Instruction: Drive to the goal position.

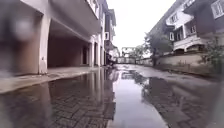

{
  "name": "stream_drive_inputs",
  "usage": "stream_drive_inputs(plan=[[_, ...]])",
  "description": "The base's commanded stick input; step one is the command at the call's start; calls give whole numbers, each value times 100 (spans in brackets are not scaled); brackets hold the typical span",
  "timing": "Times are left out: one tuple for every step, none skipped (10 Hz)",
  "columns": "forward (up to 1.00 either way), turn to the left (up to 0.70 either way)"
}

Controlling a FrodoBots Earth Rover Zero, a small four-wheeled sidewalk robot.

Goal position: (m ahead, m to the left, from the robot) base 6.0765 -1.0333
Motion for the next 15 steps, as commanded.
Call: stream_drive_inputs(plan=[[70, 0], [70, 0], [70, 0], [70, 0], [70, 0], [70, 0], [70, 0], [70, 0], [70, 0], [70, 0], [70, 0], [70, 0], [70, 0], [70, 0], [70, 0]])
